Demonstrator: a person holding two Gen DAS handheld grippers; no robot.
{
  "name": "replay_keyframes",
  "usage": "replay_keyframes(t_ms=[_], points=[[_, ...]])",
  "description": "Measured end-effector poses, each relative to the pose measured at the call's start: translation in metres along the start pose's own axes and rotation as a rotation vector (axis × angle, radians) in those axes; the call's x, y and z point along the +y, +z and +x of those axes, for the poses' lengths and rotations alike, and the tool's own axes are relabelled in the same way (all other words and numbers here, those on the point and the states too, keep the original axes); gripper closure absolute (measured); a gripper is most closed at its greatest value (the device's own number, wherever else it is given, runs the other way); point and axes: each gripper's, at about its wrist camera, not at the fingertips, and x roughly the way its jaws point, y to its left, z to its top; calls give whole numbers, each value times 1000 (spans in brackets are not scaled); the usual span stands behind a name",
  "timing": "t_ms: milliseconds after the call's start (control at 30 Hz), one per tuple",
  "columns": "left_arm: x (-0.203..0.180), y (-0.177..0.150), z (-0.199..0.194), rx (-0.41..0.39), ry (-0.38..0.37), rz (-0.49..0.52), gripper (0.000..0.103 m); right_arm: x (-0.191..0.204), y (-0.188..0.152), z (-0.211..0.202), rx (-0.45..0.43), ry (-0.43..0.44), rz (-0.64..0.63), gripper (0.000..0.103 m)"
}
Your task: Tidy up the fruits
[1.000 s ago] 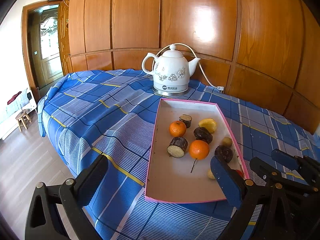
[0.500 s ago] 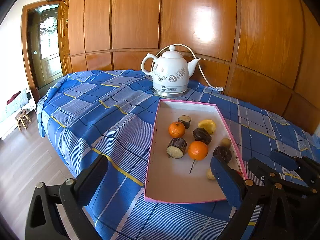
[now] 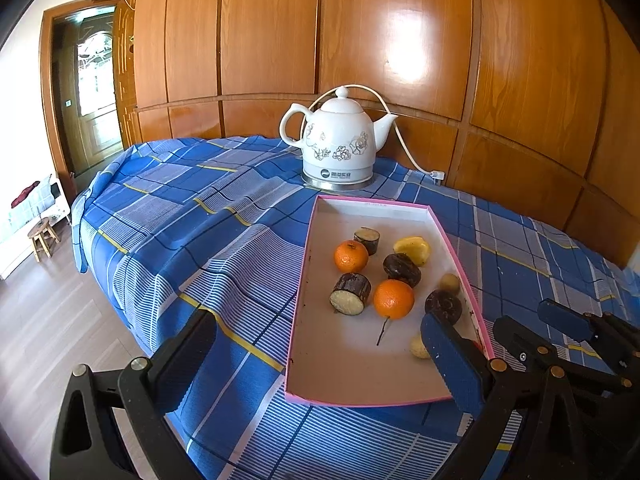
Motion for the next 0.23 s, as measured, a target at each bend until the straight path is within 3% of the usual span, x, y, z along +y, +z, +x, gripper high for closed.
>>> replay_keyframes(t_ms=[233], points=[[2,0,5,9,2,-2,0,-10,2,4,5,19,30,48]])
